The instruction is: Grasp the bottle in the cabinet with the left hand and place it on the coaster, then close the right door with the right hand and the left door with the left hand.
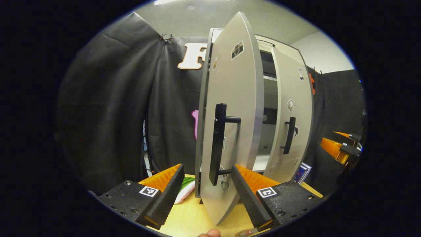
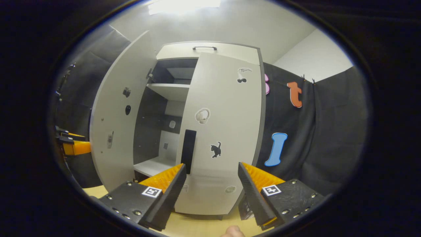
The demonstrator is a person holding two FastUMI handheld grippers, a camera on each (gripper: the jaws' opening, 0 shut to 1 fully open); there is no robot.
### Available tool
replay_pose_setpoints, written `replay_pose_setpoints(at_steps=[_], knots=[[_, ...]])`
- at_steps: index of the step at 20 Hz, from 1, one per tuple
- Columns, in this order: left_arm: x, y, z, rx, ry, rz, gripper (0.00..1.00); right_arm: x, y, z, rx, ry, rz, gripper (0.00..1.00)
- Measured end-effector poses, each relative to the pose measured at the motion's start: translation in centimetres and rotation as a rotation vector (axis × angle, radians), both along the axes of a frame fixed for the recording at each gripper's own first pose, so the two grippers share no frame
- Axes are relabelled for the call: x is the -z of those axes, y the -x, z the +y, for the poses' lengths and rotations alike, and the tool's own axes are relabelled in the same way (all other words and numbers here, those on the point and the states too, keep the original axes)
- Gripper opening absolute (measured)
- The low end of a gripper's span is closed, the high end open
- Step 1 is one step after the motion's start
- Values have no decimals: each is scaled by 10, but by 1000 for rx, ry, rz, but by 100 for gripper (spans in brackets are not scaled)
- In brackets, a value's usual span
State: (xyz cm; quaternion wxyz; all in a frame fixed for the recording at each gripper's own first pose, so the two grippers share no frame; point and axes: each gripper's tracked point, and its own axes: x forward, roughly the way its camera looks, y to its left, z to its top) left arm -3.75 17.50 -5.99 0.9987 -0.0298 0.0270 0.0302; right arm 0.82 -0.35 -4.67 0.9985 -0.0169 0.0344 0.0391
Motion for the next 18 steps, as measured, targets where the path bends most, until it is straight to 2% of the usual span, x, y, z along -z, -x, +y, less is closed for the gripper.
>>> replay_pose_setpoints(at_steps=[1, 3, 6, 8, 9, 10, 11, 14, 15, 16, 18], knots=[[0, -1, 0, 13, -3, 0, 94, 0, 1, -2, 3, 3, 0, 93], [0, -3, -1, 39, -15, 1, 94, 1, 4, -4, 10, 10, 1, 95], [-1, -6, -3, 69, -27, -1, 94, 2, 6, -10, 24, 20, 1, 93], [-1, -8, -4, 86, -27, 1, 93, 4, 8, -13, 33, 24, 5, 95], [0, -8, -4, 95, -26, 2, 93, 4, 9, -14, 37, 25, 6, 93], [0, -8, -5, 105, -25, 4, 88, 4, 10, -17, 42, 27, 7, 93], [1, -9, -6, 115, -24, 5, 93, 5, 9, -19, 47, 28, 8, 93], [2, -10, -10, 148, -21, 13, 94, 6, 7, -25, 58, 32, 11, 93], [2, -9, -12, 163, -20, 13, 88, 7, 7, -26, 61, 34, 12, 95], [2, -10, -14, 178, -19, 13, 94, 6, 7, -28, 65, 36, 11, 95], [1, -10, -17, 202, -22, 10, 94, 8, 8, -30, 73, 39, 11, 95]])
